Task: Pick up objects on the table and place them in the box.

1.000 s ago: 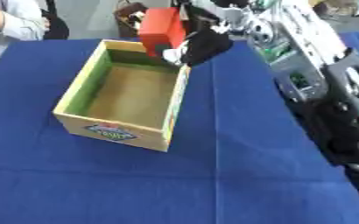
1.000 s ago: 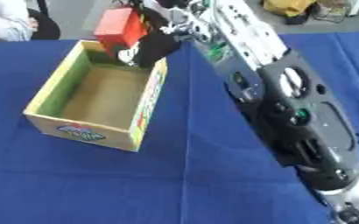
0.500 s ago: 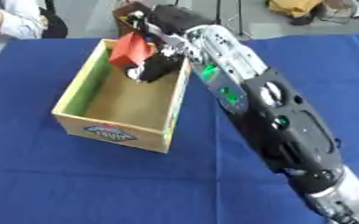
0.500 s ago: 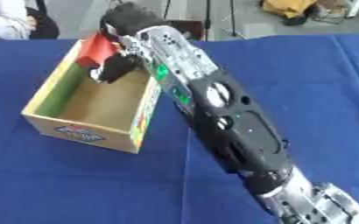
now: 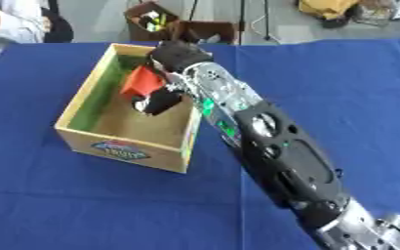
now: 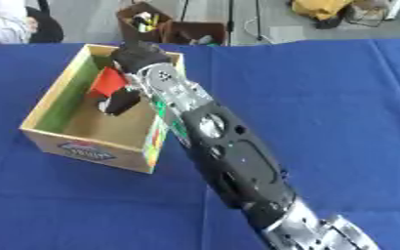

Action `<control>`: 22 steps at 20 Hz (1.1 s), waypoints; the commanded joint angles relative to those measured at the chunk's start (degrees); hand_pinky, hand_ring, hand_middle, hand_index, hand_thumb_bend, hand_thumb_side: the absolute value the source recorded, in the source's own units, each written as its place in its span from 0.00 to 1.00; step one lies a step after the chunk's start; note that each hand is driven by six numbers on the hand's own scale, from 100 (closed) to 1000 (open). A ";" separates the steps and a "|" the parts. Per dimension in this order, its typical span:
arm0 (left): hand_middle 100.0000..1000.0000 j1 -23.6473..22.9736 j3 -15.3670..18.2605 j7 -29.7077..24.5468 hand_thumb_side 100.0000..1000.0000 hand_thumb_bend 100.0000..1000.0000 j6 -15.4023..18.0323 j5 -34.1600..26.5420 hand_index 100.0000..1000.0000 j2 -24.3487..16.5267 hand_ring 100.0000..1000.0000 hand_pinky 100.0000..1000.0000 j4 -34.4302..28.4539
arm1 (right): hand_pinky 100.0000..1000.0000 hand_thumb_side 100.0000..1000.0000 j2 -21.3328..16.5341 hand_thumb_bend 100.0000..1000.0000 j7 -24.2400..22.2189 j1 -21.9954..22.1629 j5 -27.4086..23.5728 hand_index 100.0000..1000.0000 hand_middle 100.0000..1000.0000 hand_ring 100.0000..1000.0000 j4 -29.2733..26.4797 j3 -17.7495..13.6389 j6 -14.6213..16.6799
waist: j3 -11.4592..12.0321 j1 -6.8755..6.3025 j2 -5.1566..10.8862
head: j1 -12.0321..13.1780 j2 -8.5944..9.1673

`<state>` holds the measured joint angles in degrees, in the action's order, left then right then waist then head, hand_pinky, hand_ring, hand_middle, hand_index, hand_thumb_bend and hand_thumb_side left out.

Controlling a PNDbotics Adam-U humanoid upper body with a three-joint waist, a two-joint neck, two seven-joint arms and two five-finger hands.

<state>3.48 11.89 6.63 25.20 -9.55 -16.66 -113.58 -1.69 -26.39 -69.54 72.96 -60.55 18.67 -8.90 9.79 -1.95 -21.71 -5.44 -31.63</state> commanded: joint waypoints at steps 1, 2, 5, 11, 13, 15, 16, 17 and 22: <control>0.55 0.17 0.01 -0.23 0.83 0.25 -0.03 -0.08 0.72 -1.17 0.65 0.44 -1.01 | 0.75 0.51 1.02 0.00 -0.44 -0.86 0.52 0.57 0.43 0.79 1.25 -0.44 0.59 | 0.28 -0.13 0.93 | -0.21 0.69; 0.55 0.15 0.01 -0.23 0.83 0.25 -0.06 -0.07 0.72 -1.15 0.65 0.44 -1.01 | 0.76 0.52 1.13 0.00 -1.09 -0.85 0.30 0.69 0.48 0.80 1.62 -0.45 1.14 | 0.25 -0.14 0.95 | -0.19 0.68; 0.55 0.13 0.00 -0.25 0.83 0.25 -0.13 -0.06 0.72 -1.12 0.65 0.44 -1.01 | 0.82 0.52 0.96 0.17 -3.34 -0.84 -0.27 0.82 0.60 0.86 1.49 -0.62 2.53 | 0.09 -0.18 0.99 | -0.14 0.65; 0.55 -0.01 -0.09 -0.32 0.83 0.25 -0.11 -0.07 0.72 -1.24 0.65 0.44 -1.01 | 0.86 0.49 0.44 0.33 -7.44 -0.69 -0.15 0.93 0.72 0.91 0.86 -1.02 3.04 | -0.08 -0.38 1.25 | -0.17 0.70; 0.55 -0.12 -0.10 -0.32 0.83 0.25 -0.10 -0.09 0.72 -1.28 0.65 0.44 -1.01 | 0.87 0.48 0.34 0.49 -8.17 -0.64 -0.28 0.97 0.76 0.93 0.40 -1.16 3.02 | -0.13 -0.47 1.40 | -0.16 0.68; 0.55 -0.23 -0.10 -0.30 0.83 0.25 -0.08 -0.11 0.72 -1.31 0.65 0.44 -1.01 | 0.87 0.48 0.17 0.49 -8.87 -0.61 -0.69 0.97 0.76 0.93 -0.15 -1.25 2.96 | -0.18 -0.54 1.52 | -0.16 0.66; 0.55 -0.25 -0.10 -0.30 0.83 0.25 -0.07 -0.12 0.72 -1.32 0.65 0.44 -1.01 | 0.87 0.48 0.11 0.49 -9.11 -0.60 -0.81 0.97 0.76 0.93 -0.35 -1.25 2.91 | -0.18 -0.55 1.54 | -0.16 0.65; 0.55 -0.27 -0.11 -0.30 0.83 0.25 -0.07 -0.13 0.72 -1.33 0.65 0.44 -1.01 | 0.88 0.48 0.06 0.53 -9.22 -0.62 -0.97 0.95 0.76 0.92 -0.61 -1.30 2.85 | -0.23 -0.59 1.61 | -0.15 0.63; 0.56 -0.78 -0.05 -0.16 0.83 0.25 0.01 -0.17 0.72 -1.49 0.65 0.44 -1.01 | 0.88 0.55 -1.97 0.55 -7.17 -0.88 -4.15 0.93 0.75 0.92 -5.50 -1.75 3.04 | -0.63 -1.04 2.34 | 0.14 0.44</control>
<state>2.82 11.72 6.50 25.07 -9.57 -16.65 -113.58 -2.67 -34.26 -69.07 69.97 -63.53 17.33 -5.90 9.10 -2.76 -20.69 -5.54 -31.61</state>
